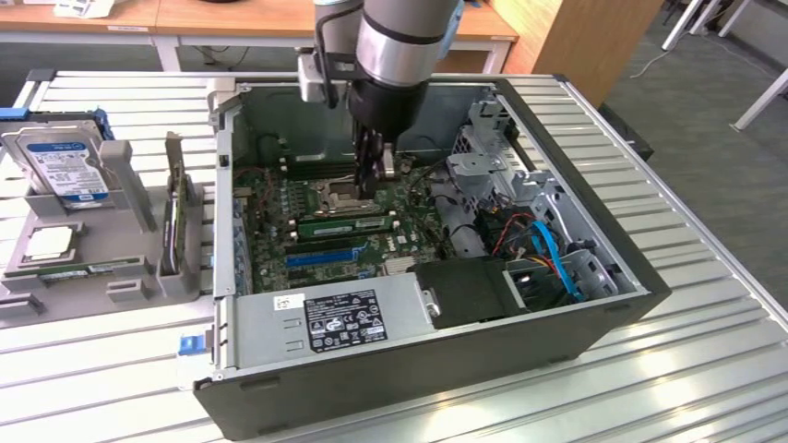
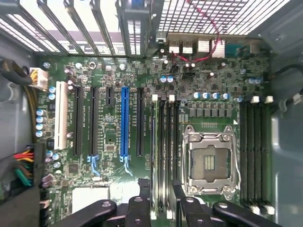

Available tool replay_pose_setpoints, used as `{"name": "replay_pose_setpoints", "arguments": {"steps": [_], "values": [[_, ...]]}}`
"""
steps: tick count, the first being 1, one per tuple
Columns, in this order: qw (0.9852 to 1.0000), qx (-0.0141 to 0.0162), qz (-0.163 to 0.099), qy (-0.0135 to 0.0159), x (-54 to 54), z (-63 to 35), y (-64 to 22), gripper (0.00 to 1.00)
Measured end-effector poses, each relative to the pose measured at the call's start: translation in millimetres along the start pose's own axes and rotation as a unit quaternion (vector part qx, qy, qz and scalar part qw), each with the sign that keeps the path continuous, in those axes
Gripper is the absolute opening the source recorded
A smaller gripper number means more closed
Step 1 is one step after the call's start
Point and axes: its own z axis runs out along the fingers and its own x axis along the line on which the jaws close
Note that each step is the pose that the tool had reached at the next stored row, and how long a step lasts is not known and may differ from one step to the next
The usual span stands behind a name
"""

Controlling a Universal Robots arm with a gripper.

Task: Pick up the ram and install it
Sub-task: 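Insert the ram into the slot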

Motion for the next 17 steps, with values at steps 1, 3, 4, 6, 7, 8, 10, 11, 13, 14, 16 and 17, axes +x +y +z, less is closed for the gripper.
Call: {"name": "replay_pose_setpoints", "arguments": {"steps": [1, 3, 4, 6, 7, 8, 10, 11, 13, 14, 16, 17], "values": [[1.0000, 0.0000, 0.000, 0.0000, -0.2, -3.1, 0.2, 0.31], [1.0000, 0.0000, 0.000, 0.0000, -0.6, -9.0, 0.5, 0.31], [1.0000, 0.0000, 0.000, 0.0001, -0.7, -12.0, 0.7, 0.31], [1.0000, 0.0000, 0.000, 0.0000, -1.0, -17.5, 1.0, 0.31], [1.0000, 0.0000, 0.000, 0.0000, -1.2, -20.1, 1.1, 0.31], [1.0000, 0.0000, 0.000, 0.0000, -1.4, -22.9, 1.3, 0.31], [1.0000, 0.0000, 0.000, 0.0000, -1.7, -27.9, 1.5, 0.31], [1.0000, 0.0000, 0.000, 0.0000, -1.8, -30.4, 1.7, 0.31], [1.0000, 0.0000, 0.000, 0.0000, -2.1, -35.0, 1.9, 0.31], [1.0000, 0.0000, 0.000, 0.0000, -2.2, -37.2, 2.1, 0.31], [1.0000, 0.0000, 0.000, 0.0000, -2.5, -41.5, 2.3, 0.31], [1.0000, 0.0000, 0.000, 0.0000, -2.6, -43.5, 2.4, 0.31]]}}
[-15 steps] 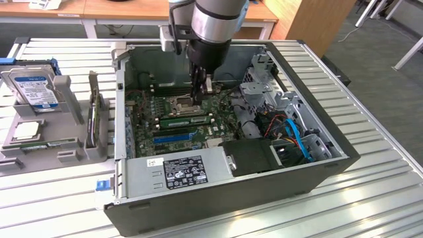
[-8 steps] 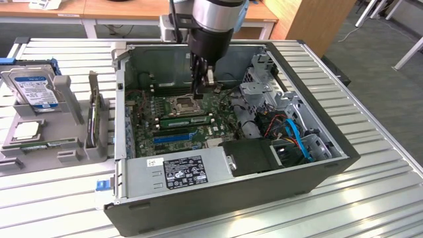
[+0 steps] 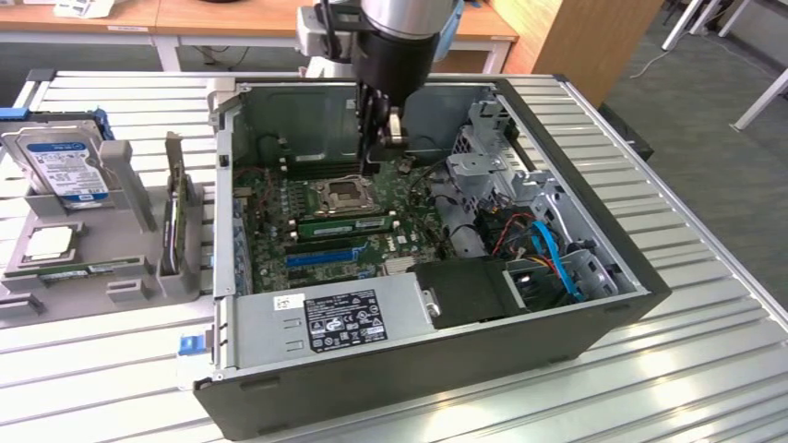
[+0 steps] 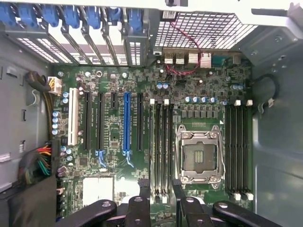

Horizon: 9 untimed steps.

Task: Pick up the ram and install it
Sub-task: 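Insert the ram into the slot, then press down the ram until it locks into place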

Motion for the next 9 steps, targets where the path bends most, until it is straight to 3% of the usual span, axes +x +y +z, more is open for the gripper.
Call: {"name": "replay_pose_setpoints", "arguments": {"steps": [9], "values": [[1.0000, 0.0000, 0.000, 0.0000, -0.3, -4.5, 0.3, 0.31]]}}
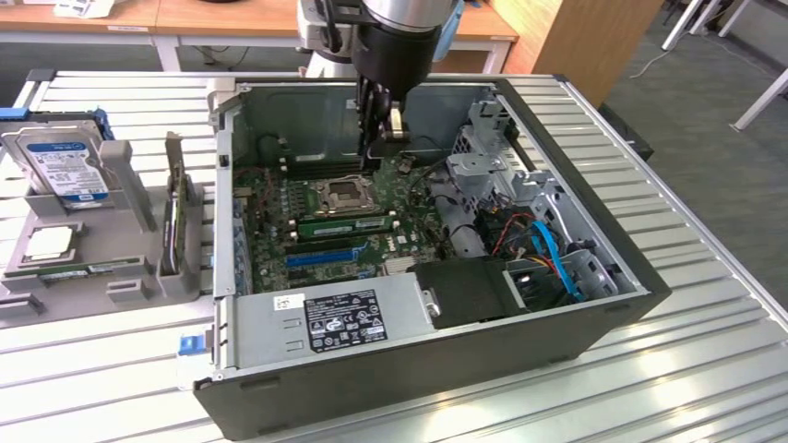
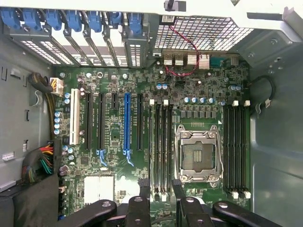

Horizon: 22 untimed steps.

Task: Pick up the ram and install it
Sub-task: 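Press down the ram until it locks into place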

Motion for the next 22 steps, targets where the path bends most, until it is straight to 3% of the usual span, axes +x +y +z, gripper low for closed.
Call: {"name": "replay_pose_setpoints", "arguments": {"steps": [9, 12, 14, 22], "values": [[1.0000, 0.0000, 0.000, 0.0000, 0.0, 0.0, 0.0, 0.31], [1.0000, 0.0000, 0.000, 0.0000, 0.0, 0.0, 0.0, 0.23], [1.0000, 0.0000, 0.000, 0.0000, 0.0, 0.0, 0.0, 0.11], [1.0000, 0.0000, 0.000, 0.0000, 0.0, 0.0, -0.4, 0.10]]}}
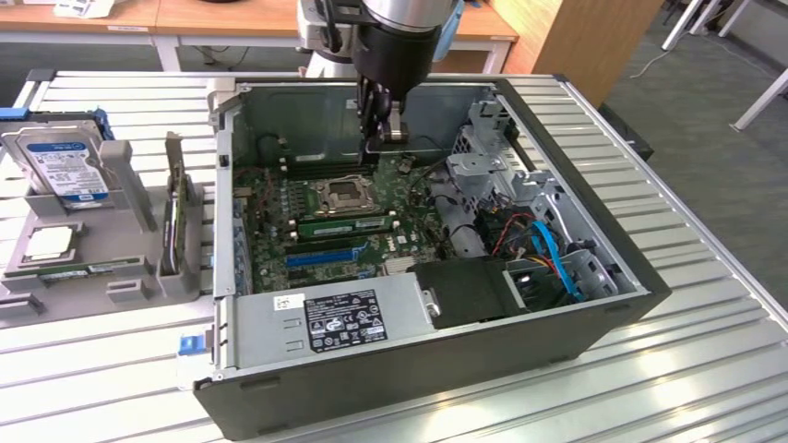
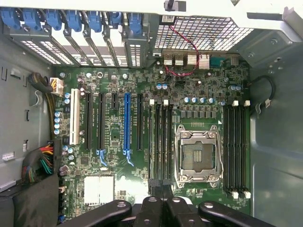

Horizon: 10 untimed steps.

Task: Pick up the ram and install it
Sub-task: 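Press down the ram until it locks into place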

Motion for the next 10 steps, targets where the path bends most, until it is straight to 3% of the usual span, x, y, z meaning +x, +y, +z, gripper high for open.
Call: {"name": "replay_pose_setpoints", "arguments": {"steps": [10], "values": [[1.0000, 0.0000, 0.000, 0.0000, -0.3, -1.1, -19.9, 0.10]]}}
